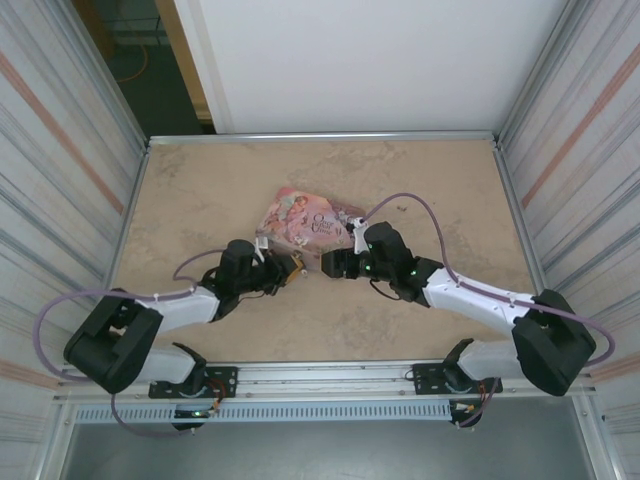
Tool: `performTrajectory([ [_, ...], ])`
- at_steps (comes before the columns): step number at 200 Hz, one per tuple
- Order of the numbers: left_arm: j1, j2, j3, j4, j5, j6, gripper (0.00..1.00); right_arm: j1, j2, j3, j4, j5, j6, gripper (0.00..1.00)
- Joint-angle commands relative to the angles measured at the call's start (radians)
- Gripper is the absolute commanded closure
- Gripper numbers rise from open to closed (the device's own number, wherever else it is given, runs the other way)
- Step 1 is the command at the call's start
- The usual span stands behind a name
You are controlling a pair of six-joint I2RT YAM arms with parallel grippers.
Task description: Unlock the padlock with the key
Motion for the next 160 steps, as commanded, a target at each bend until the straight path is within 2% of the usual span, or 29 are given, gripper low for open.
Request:
performTrajectory([
  [1,-0.018,-0.073,0.017,-0.044,-0.034,0.000,0.99,-0.017,-0.041,-0.009,0.028,0.012,-0.032,0.30],
  [18,-0.032,-0.104,0.038,-0.094,-0.036,0.009,0.99,-0.028,-0.057,-0.020,0.055,-0.006,-0.033,0.20],
  [31,-0.041,-0.121,0.052,-0.122,-0.038,0.013,0.99,-0.032,-0.076,-0.026,0.071,-0.014,-0.041,0.08],
  [36,-0.043,-0.127,0.055,-0.131,-0.040,0.013,0.99,-0.037,-0.085,-0.031,0.074,-0.014,-0.045,0.00],
  [85,-0.055,-0.168,0.054,-0.168,-0.066,-0.009,1.00,-0.074,-0.216,-0.074,0.067,-0.008,-0.118,0.01],
  [117,-0.071,-0.170,0.060,-0.180,-0.064,-0.032,1.00,-0.102,-0.317,-0.082,-0.005,0.023,-0.208,0.01],
  [140,-0.085,-0.170,0.065,-0.201,-0.075,-0.055,1.00,-0.099,-0.367,-0.083,-0.040,0.024,-0.326,0.01],
  [160,-0.097,-0.174,0.065,-0.204,-0.086,-0.088,1.00,-0.075,-0.413,-0.108,-0.041,0.018,-0.489,0.01],
])
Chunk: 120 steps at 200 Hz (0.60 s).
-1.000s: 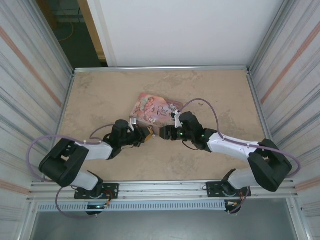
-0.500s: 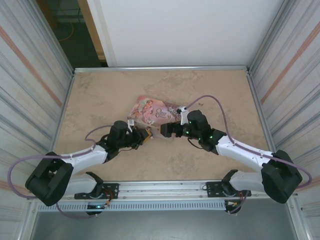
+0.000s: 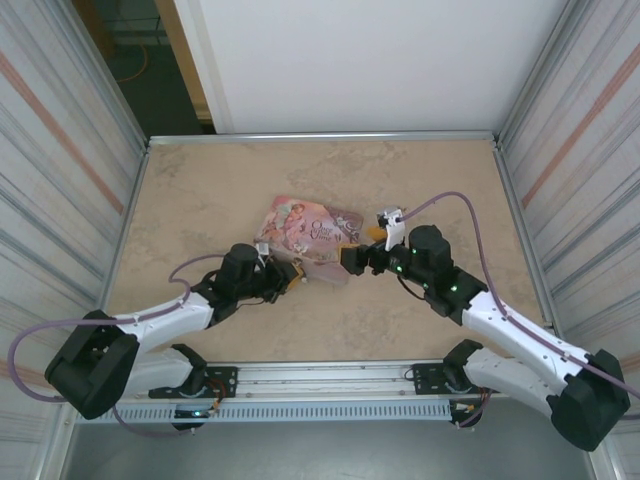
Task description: Unlock the padlock with the key
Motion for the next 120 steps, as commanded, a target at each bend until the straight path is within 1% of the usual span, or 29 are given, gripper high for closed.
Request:
performTrajectory([
  [1,-0.015,-0.036,0.042,0.020,-0.021,-0.044,1.00,0.023,-0.056,-0.030,-0.030,0.011,-0.236,0.01],
  [29,-0.016,-0.039,0.062,-0.012,0.001,-0.068,1.00,0.134,-0.127,-0.078,-0.041,0.096,-0.538,0.01],
  [50,-0.017,-0.045,0.078,-0.048,0.013,-0.075,1.00,0.227,-0.153,-0.085,-0.101,0.180,-0.731,0.01],
  [69,-0.018,-0.051,0.077,-0.053,0.013,-0.081,1.00,0.323,-0.152,-0.088,-0.129,0.322,-0.872,0.01],
  [87,-0.017,-0.056,0.077,-0.055,0.012,-0.089,1.00,0.404,-0.137,-0.093,-0.129,0.432,-0.978,0.01],
  [107,-0.018,-0.060,0.079,-0.058,0.013,-0.098,1.00,0.466,-0.100,-0.095,-0.121,0.525,-1.058,0.00],
  [120,-0.017,-0.063,0.079,-0.059,0.013,-0.104,1.00,0.492,-0.071,-0.087,-0.121,0.565,-1.082,0.03],
])
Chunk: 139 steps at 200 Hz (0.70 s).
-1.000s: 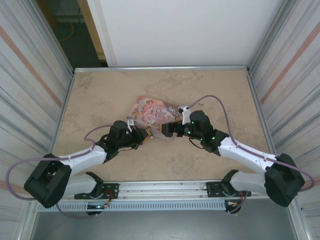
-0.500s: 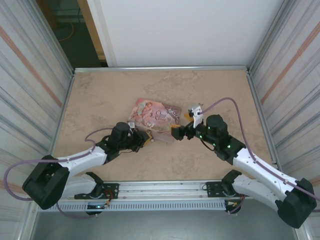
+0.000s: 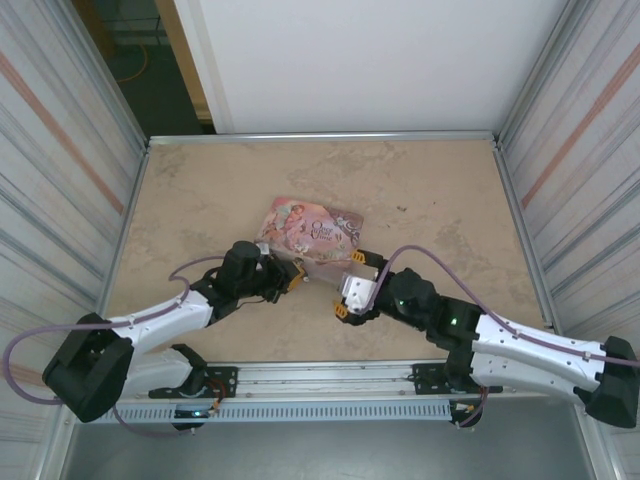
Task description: Unlock the padlock with the key
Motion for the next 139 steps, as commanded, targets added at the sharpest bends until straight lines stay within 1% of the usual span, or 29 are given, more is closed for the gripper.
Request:
performTrajectory([
  [1,-0.005,-0.042,0.036,0.021,0.016,-0.020,1.00,0.044,0.039,0.001,-0.009,0.167,-0.163,0.03],
  [15,-0.005,-0.042,0.036,0.021,0.017,-0.029,1.00,0.060,0.065,0.014,-0.010,0.175,-0.168,0.07],
  [45,-0.005,-0.047,0.036,0.019,0.022,-0.037,1.00,0.089,0.127,0.032,0.026,0.183,-0.154,0.11],
  [85,-0.004,-0.050,0.033,0.022,0.021,-0.042,1.00,0.095,0.201,0.043,0.110,0.151,-0.097,0.17],
  [106,-0.004,-0.053,0.032,0.022,0.019,-0.043,1.00,0.098,0.267,0.065,0.116,0.141,-0.089,0.23],
  [129,-0.005,-0.054,0.029,0.022,0.018,-0.046,1.00,0.101,0.326,0.093,0.128,0.130,-0.085,0.32],
  [139,-0.005,-0.056,0.029,0.022,0.018,-0.047,1.00,0.101,0.348,0.098,0.149,0.124,-0.085,0.33],
])
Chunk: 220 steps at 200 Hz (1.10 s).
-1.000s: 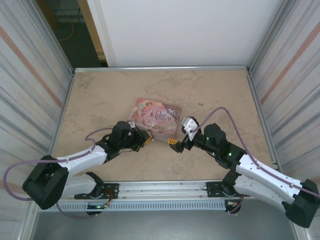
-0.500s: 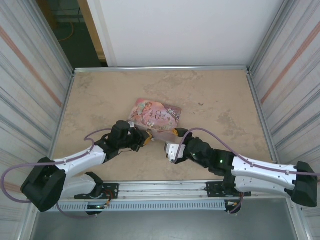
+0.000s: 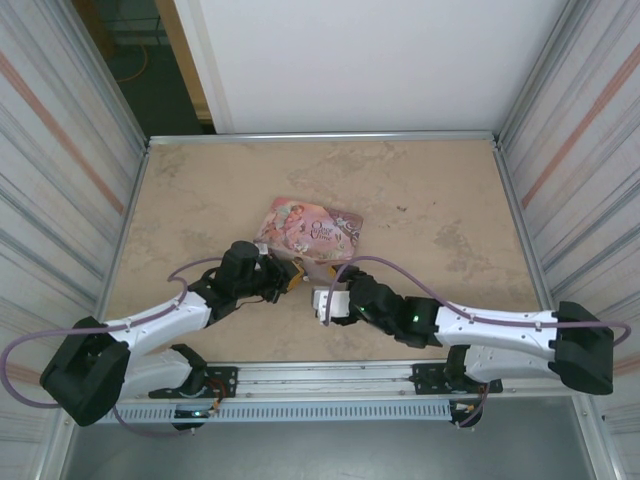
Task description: Unlock the padlock with the key
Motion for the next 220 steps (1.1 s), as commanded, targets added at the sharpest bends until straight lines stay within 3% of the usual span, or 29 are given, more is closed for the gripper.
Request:
performTrajectory([
  [1,-0.004,-0.033,0.029,0.030,0.017,-0.014,1.00,0.010,0.040,0.044,0.063,-0.019,0.020,0.33],
  [68,-0.004,-0.035,0.028,0.029,0.021,-0.014,1.00,0.009,0.163,0.073,0.130,-0.030,0.034,0.48],
  [220,-0.005,-0.033,0.021,0.028,0.022,-0.008,1.00,-0.019,0.305,0.089,0.275,0.014,0.052,0.67],
])
